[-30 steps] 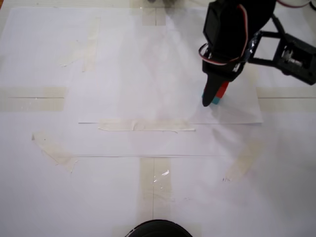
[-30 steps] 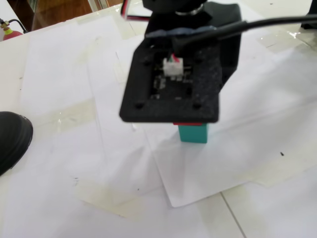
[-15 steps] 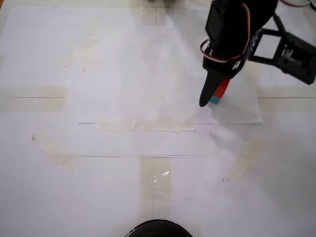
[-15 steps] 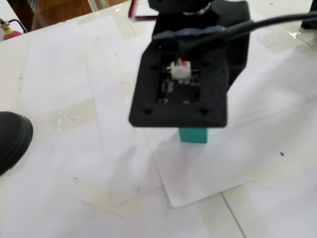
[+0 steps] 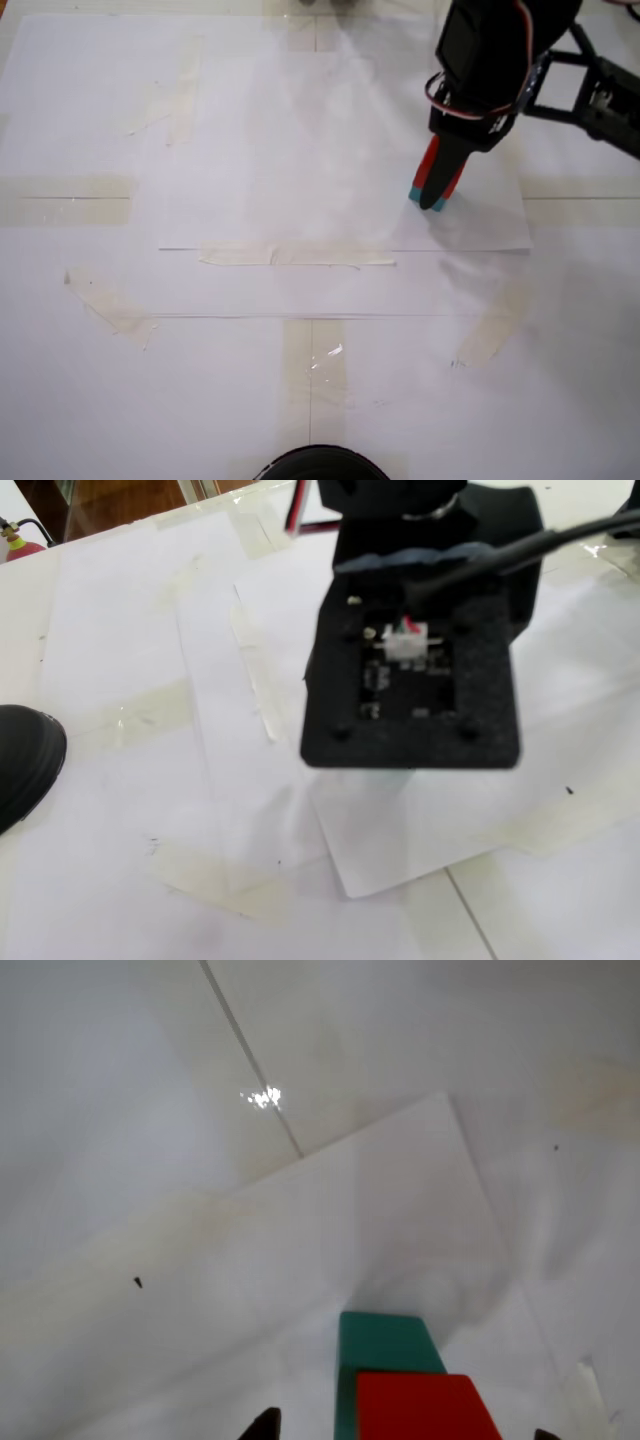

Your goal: Put the red cube on the top of the blue cube.

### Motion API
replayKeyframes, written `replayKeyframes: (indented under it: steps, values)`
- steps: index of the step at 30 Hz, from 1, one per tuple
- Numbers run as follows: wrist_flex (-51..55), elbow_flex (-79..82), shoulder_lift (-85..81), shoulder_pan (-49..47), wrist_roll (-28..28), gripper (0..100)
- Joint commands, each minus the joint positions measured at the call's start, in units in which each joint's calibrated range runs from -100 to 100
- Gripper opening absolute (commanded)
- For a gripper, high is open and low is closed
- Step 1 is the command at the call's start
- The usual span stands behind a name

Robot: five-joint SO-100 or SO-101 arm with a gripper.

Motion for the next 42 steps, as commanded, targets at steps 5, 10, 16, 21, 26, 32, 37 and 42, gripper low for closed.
replayKeyframes:
  steps: [5,10,16,21,26,32,37,42]
  values:
    - [3.0,-6.7,-6.5,1.5,0.0,36]
    - [8.6,-16.9,-8.8,2.2,0.0,36]
    - [10.4,-21.0,-15.6,1.8,-1.5,36]
    - [10.4,-18.0,-23.6,0.6,-4.2,36]
    - [10.4,-7.6,-34.9,0.6,-7.9,35]
    - [9.6,12.8,-52.1,3.7,-13.1,27]
    - [8.0,31.0,-66.5,8.1,-15.2,13]
    - [6.7,52.0,-83.1,13.4,-18.7,0]
